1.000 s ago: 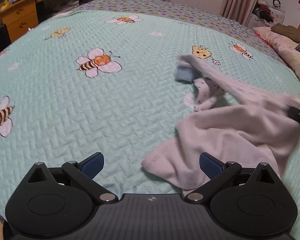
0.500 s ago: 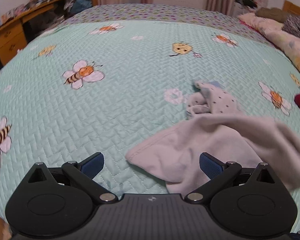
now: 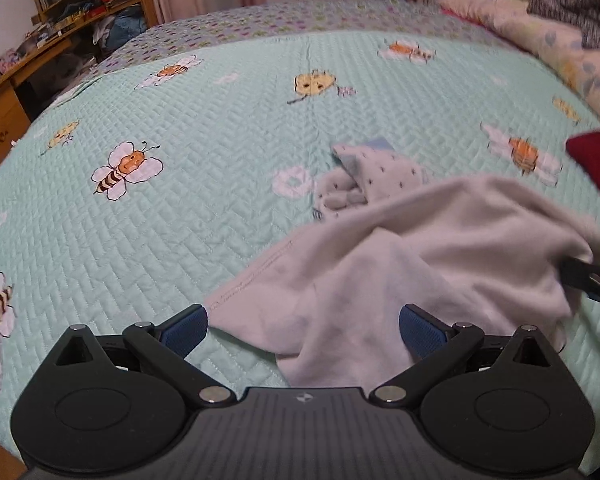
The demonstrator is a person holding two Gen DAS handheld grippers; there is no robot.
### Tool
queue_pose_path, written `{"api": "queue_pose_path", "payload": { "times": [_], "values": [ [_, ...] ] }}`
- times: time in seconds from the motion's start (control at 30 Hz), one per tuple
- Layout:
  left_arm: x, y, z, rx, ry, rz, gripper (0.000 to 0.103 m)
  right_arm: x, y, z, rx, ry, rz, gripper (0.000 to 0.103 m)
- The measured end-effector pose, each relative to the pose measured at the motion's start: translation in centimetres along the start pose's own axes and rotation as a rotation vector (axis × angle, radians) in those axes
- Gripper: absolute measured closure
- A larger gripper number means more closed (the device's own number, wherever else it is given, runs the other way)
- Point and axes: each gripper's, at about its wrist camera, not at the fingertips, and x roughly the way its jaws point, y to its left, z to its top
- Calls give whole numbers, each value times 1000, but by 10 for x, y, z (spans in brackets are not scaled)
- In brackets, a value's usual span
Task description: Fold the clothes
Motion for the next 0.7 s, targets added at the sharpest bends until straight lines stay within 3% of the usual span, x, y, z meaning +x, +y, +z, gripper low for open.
{"api": "queue_pose_path", "payload": {
  "times": [0.03,0.07,0.1,0.17,0.27,0.43,0.47,0.57,0.6,0.7],
  "values": [
    [-1,-2,0,2,3,9,1,12,-2,-1,25,8,-6,23],
    [-1,-3,0,5,7,19,1,21,-1,-4,35,26,18,30],
    [-2,-4,0,6,9,28,1,30,0,-8,44,43,42,53],
    [-5,-1,-1,-6,10,39,1,38,12,-11,-29,54,66,85],
    [-5,5,1,-41,22,72,1,26,38,-9,-145,-4,105,87],
    [-16,9,2,-51,2,98,1,-34,36,37,-57,-192,257,93],
    [-19,7,1,-46,-6,104,1,-52,33,47,-36,-256,282,102],
    [-23,8,2,-47,-21,102,1,-119,29,71,-55,-479,320,103],
    [-22,8,2,-53,-18,99,1,-134,28,75,-76,-513,305,103],
    [-18,8,1,-55,-16,86,1,-135,10,74,-88,-452,209,99]
  ]
}}
